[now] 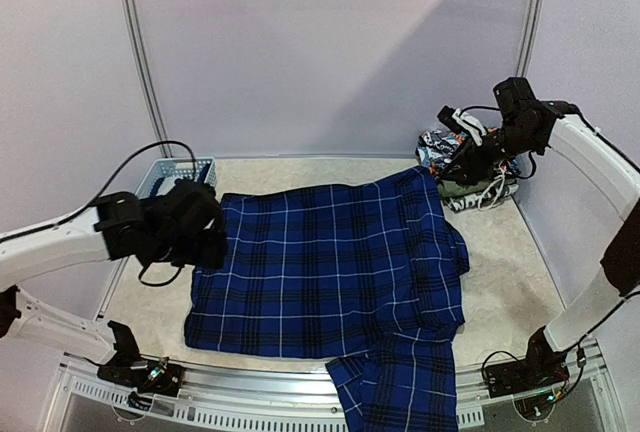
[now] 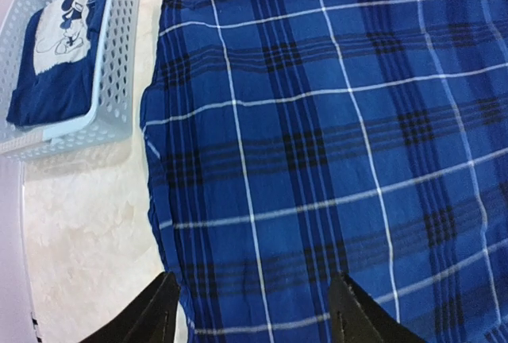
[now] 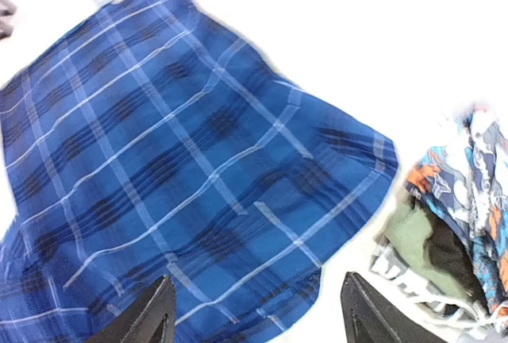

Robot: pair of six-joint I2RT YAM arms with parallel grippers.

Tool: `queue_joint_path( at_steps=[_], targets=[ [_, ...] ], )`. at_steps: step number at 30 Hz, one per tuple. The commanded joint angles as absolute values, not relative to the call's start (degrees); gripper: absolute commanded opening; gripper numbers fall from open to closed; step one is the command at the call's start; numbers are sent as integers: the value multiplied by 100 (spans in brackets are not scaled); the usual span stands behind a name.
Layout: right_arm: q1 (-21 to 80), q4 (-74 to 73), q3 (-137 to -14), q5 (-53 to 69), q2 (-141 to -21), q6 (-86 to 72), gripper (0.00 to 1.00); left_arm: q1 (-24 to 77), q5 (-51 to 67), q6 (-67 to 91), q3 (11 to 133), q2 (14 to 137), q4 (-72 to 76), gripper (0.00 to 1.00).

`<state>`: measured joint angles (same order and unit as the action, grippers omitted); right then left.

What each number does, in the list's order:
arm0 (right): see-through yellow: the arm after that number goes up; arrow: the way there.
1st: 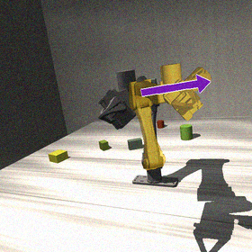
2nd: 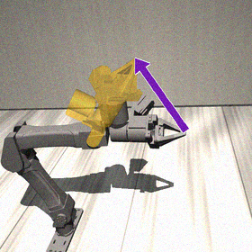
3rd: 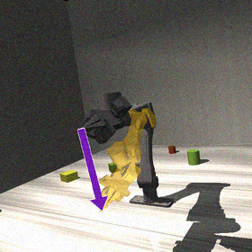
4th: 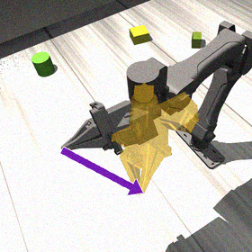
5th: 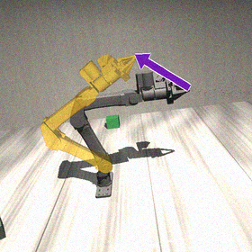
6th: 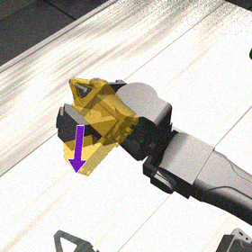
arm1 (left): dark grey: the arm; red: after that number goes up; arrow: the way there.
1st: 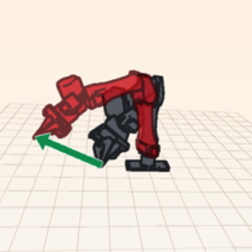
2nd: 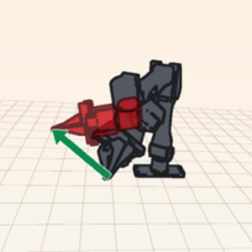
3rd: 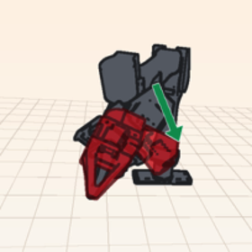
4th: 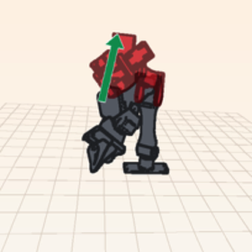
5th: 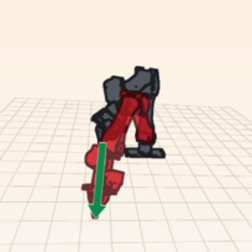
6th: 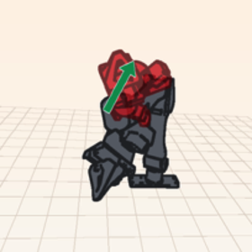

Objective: Fold and stack the mixed laundry pile
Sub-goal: Flatten out the crumpled shirt at the center of the board, then move the flattened shirt to the center of the board.

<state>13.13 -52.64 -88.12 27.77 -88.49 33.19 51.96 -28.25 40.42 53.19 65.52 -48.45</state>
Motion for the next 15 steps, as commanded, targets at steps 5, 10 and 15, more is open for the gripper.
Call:
queue_joint_path(
  at_steps=[5,10,15],
  targets=[
    [565,-4622,-9653,3345,-10715,2055,75,3721,-2222,3366,6013,8256,-3109,68],
    [564,-4852,-10162,3182,-11792,2245,79,3034,-1715,3044,6809,9374,-2696,68],
    [566,-5253,-10291,2692,-12400,2696,85,2659,-1362,2774,7990,10707,-2856,67]
  ],
)
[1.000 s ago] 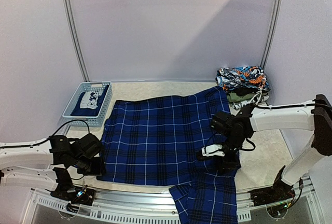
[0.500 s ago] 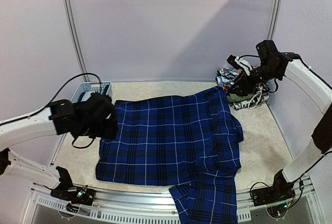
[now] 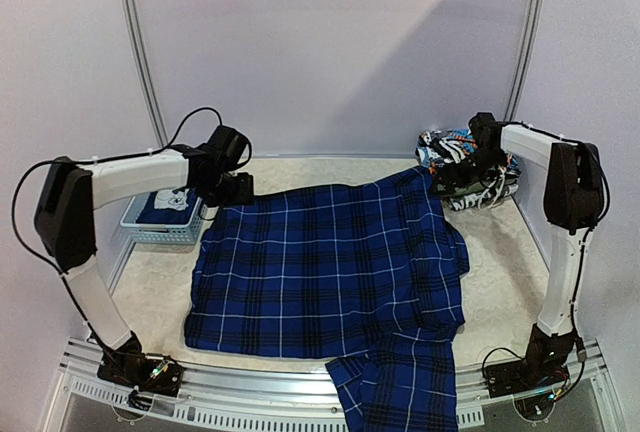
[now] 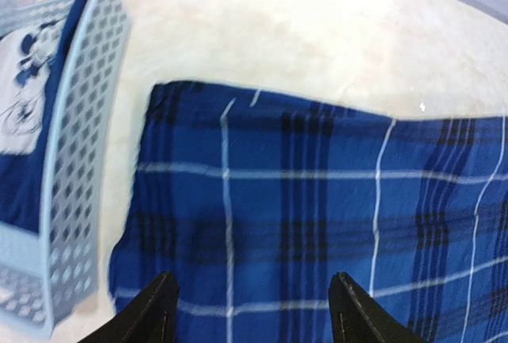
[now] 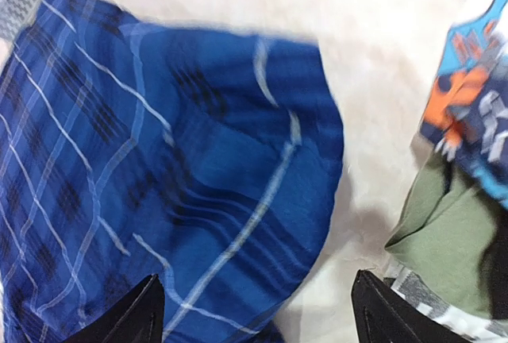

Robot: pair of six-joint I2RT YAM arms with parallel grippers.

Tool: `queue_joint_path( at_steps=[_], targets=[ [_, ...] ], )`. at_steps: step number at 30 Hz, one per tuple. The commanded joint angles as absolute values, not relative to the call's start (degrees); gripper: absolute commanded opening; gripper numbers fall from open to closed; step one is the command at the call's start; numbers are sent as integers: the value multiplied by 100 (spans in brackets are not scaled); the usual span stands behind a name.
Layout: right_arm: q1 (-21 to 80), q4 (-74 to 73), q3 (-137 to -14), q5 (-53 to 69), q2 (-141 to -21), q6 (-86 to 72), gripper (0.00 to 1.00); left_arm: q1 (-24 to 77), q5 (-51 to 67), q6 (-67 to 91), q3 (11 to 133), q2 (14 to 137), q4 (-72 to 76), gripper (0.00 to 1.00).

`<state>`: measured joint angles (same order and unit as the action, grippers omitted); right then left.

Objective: Fold and stack the mixed laundry pile
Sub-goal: Move the flattened shirt to the center of the board.

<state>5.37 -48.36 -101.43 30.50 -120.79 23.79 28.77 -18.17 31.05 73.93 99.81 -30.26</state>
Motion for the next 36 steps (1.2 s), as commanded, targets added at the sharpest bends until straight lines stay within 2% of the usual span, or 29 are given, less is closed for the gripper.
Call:
queue_joint_path(
  at_steps=[1,6,12,14,20,23,30,36],
  targets=[
    [561,-5254,-10202,2571,-12435,2755,86,2610,-1285,2774,8161,10920,-2848,66],
    [560,-5293,-9655,2030,-12369,2727,88,2418,-957,2814,8955,11962,-3056,65],
    [568,-5420,-9091,1606,-12230,2572,87,2223,-864,2883,9282,12377,-3271,64],
    [554,-5409,-8957,1458,-12209,2541,81,2127,-785,2875,9318,12470,-3323,63],
    [562,-5165,-8552,1172,-12210,2436,43,1920,-475,2760,9464,12793,-3350,60],
    [556,-4964,-8293,942,-12137,2351,33,1900,-379,2634,9690,12952,-3370,60],
    [600,-5572,-7825,1205,-11681,2056,26,1709,-485,2559,10261,13312,-3773,58],
    [889,-5998,-7410,1412,-11278,2083,24,1622,-491,2606,9747,13043,-3761,56]
  ],
)
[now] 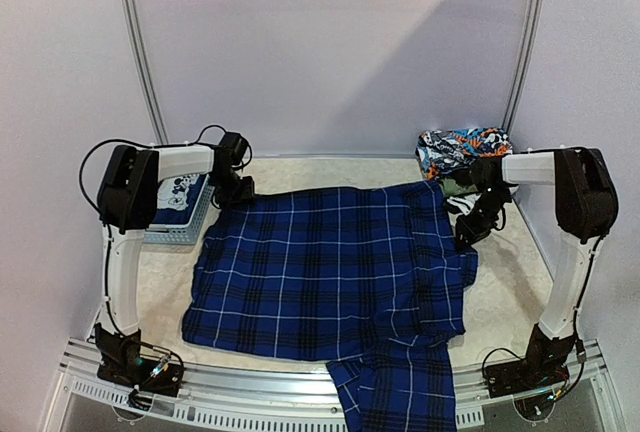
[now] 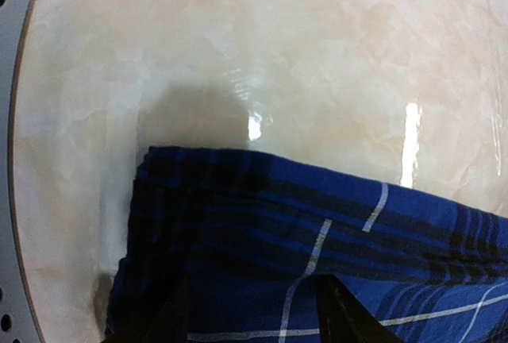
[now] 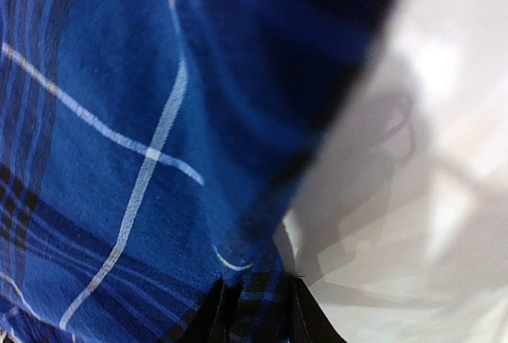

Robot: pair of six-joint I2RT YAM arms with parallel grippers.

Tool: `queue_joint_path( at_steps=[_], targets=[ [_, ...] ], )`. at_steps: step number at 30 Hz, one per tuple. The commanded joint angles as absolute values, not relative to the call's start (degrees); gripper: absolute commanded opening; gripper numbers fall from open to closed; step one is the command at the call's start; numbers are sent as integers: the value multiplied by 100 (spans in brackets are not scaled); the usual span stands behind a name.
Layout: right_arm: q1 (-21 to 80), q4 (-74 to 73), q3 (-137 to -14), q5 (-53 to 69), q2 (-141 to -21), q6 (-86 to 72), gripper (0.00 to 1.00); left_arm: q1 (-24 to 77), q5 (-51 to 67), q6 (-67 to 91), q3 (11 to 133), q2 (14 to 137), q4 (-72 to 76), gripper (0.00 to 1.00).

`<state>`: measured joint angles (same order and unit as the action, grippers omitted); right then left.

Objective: Fold and stack the mixed laundry pile
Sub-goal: Move the flattened shirt to the center of the board.

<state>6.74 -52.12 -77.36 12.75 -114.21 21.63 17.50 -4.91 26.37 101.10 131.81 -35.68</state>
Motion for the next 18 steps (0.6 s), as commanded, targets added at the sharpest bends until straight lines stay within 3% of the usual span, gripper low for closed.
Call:
queue_joint_path(
  at_steps=[1,7,12,16,18],
  targets=[
    [888,-6134,-7384,1483,-11262,2112,24,1614,-496,2604,9614,12976,-3765,56],
    [852,-6160,-7144,1203,-11120,2228,31,1609,-424,2548,8644,12261,-3283,56],
    [727,-5910,-7617,1000,-11025,2104,52,1791,-205,2378,8676,11559,-2604,58],
    [721,-5902,-7907,290,-10496,2139,72,2144,-490,1941,9111,10981,-3002,60],
    [721,-5986,-7930,50,-10178,2214,77,2369,-581,1778,9121,10651,-3273,60]
  ],
)
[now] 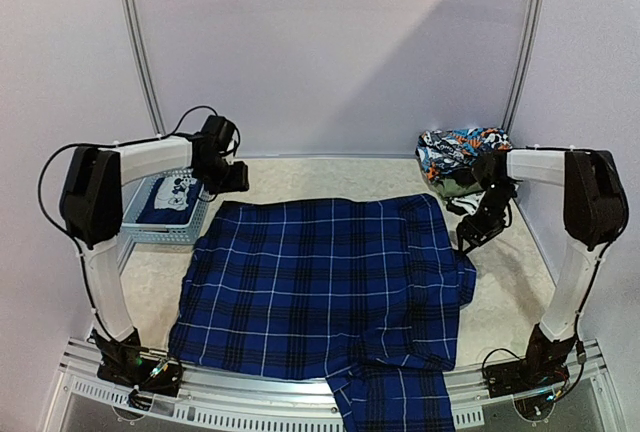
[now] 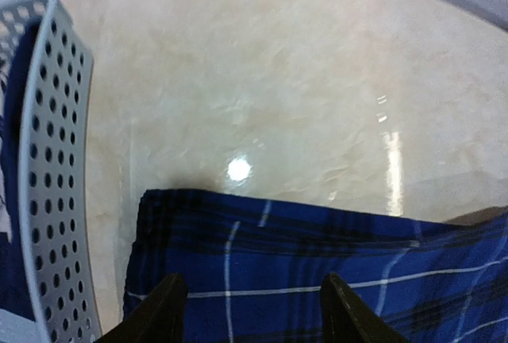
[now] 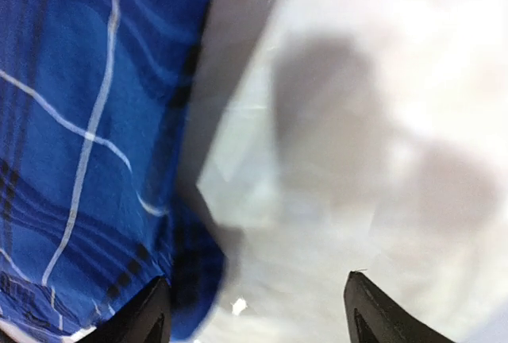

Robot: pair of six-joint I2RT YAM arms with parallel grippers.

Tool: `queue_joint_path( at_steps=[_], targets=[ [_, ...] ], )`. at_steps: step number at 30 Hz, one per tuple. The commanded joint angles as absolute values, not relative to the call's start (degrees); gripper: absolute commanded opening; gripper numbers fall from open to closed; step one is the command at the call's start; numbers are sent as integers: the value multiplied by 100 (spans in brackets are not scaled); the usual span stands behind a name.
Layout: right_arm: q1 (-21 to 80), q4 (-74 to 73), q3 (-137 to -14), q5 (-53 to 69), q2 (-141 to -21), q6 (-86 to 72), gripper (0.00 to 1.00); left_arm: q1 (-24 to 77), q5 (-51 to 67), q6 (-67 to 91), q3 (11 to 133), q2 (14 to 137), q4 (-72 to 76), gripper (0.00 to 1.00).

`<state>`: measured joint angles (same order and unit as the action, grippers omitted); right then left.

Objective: Fold and stack the mixed laundry pile
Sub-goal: Move the flattened shirt to the center of the board.

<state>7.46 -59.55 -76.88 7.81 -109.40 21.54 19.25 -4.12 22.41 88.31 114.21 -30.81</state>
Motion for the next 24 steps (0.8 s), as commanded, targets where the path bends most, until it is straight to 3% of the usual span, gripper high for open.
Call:
queue_joint_path(
  at_steps=[1,6,12,17,24],
  targets=[
    [721,-6056,-7917,38,-10046,2256,77,2474,-576,1748,9071,10486,-3402,60],
    [889,-6232,-7275,1231,-9088,2882,79,3178,-508,1843,8340,9675,-4032,60],
    [2109,-5861,-6052,1551,-8408,3576,75,3777,-162,2454,7080,9195,-4059,57],
    [2646,-5296,-5871,1400,-8869,3527,72,3851,-44,2751,6444,9343,-3880,57],
    [2639,-4517,-6159,451,-10106,3486,70,3718,-403,2556,6667,10408,-3835,57]
  ],
)
